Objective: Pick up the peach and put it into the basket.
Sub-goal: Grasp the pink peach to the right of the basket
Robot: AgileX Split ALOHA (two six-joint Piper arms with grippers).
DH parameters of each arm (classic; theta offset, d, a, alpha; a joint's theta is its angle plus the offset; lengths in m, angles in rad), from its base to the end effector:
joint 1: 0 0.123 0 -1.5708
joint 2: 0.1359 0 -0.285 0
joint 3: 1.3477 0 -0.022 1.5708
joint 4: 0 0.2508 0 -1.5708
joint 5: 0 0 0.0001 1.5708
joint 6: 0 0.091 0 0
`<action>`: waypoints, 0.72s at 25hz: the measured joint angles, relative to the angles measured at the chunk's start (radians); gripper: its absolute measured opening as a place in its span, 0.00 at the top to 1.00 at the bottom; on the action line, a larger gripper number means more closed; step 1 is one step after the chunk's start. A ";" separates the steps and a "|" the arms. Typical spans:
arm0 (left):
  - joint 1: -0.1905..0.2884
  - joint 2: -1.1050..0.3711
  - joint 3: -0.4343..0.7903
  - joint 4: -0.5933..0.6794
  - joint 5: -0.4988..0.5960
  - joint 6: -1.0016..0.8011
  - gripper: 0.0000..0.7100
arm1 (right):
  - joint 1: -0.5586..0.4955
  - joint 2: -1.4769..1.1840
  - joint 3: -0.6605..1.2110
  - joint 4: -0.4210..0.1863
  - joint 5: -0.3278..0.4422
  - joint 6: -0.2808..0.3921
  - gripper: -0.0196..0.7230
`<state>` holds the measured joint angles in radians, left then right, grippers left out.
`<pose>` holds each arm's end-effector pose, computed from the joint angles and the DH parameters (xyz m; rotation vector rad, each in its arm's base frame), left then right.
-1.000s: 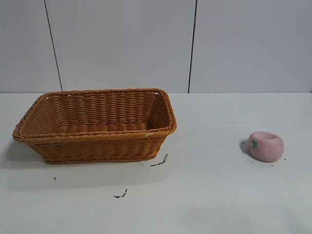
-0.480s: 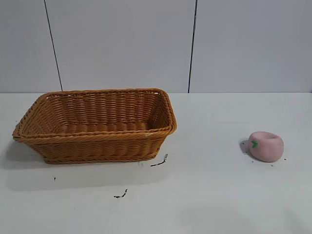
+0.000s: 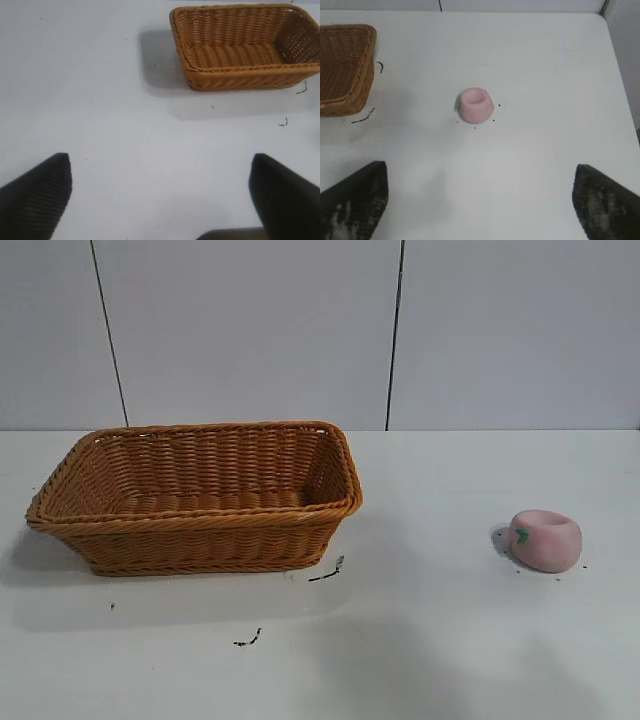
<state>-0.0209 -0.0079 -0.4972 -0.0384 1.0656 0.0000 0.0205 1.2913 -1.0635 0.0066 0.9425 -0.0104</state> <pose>-0.0060 -0.0029 0.2761 0.0234 2.0439 -0.0590 0.2531 0.0057 0.3113 -0.0376 2.6536 0.0117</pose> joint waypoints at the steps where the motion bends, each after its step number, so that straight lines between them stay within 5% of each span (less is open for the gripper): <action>1: 0.000 0.000 0.000 0.000 0.000 0.000 0.02 | 0.001 0.075 -0.042 0.000 0.015 -0.001 0.04; 7: 0.000 0.000 0.000 0.000 0.000 0.000 0.02 | 0.001 0.431 -0.240 0.000 0.042 -0.026 0.04; 18: 0.000 0.000 0.000 0.000 0.000 0.000 0.02 | 0.001 0.739 -0.282 0.052 -0.118 -0.086 0.04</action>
<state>-0.0209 -0.0079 -0.4972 -0.0384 1.0656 0.0000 0.0215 2.0302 -1.3454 0.0584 0.8249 -0.0967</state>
